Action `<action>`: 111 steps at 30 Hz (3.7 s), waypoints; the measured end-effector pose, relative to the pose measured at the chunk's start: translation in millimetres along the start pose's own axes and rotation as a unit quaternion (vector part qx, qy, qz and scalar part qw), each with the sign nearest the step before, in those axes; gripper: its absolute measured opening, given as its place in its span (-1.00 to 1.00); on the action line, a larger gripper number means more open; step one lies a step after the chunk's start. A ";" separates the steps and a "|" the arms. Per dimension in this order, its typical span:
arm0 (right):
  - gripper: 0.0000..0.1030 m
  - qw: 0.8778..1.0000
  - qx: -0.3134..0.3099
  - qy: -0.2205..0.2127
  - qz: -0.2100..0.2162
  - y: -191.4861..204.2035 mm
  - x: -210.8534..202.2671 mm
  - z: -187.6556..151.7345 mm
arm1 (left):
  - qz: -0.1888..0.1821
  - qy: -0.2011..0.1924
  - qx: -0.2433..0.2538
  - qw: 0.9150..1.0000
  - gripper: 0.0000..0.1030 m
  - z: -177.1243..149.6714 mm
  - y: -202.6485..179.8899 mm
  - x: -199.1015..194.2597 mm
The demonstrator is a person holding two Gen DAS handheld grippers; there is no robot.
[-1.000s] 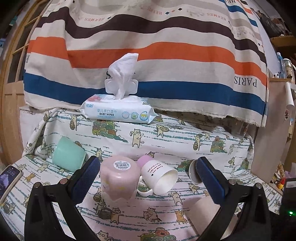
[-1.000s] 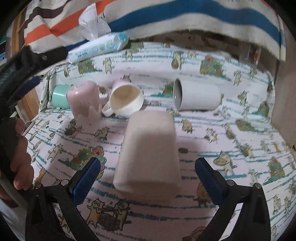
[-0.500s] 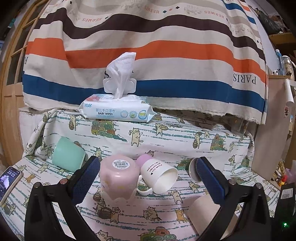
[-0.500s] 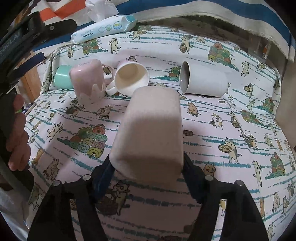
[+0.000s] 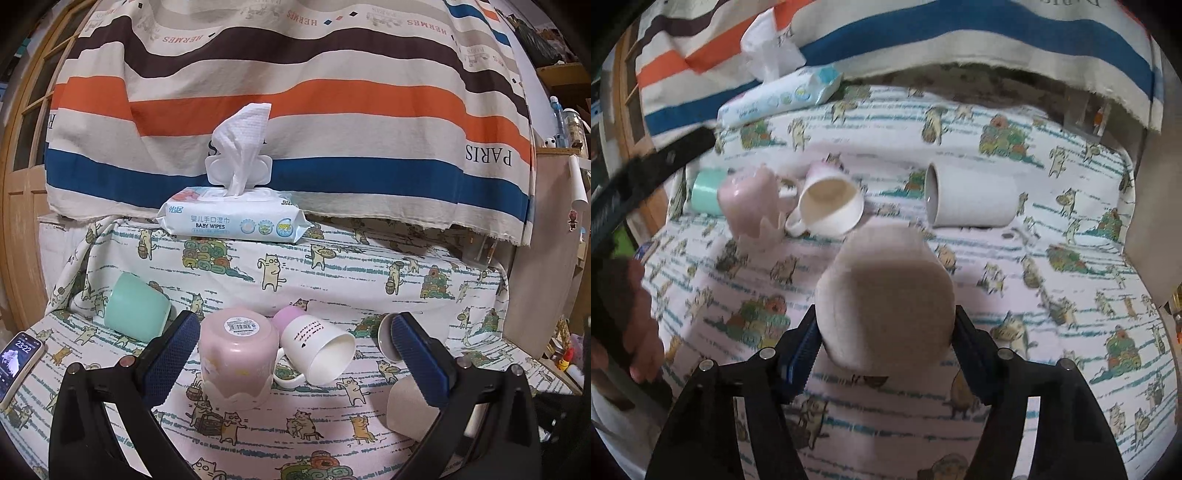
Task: Flip cup upside down
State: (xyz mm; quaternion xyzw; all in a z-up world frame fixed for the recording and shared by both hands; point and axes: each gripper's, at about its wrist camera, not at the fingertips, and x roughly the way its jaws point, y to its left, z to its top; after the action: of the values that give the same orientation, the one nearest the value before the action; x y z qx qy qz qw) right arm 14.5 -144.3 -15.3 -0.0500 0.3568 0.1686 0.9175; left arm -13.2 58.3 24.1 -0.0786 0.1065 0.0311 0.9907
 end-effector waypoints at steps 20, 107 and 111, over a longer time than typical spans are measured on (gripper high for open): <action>0.34 0.999 0.015 -0.041 -0.004 -3.6 34.0 43.8 | 0.025 0.033 0.000 0.999 1.00 -7.4 4.5 16.3; 0.99 0.976 -0.018 -0.214 -0.020 -67.2 -13.7 11.1 | -0.010 0.009 0.091 0.996 1.00 -30.1 -40.9 15.1; 0.99 0.976 -0.017 -0.214 -0.021 -66.8 -13.8 11.2 | -0.009 0.010 0.092 0.996 1.00 -30.1 -40.4 15.9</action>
State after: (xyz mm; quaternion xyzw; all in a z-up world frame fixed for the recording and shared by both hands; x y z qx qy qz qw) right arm 35.1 -208.3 0.4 -0.0358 0.1479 0.1626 0.9749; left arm -0.7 14.3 -2.4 0.0112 0.1179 0.0112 0.9929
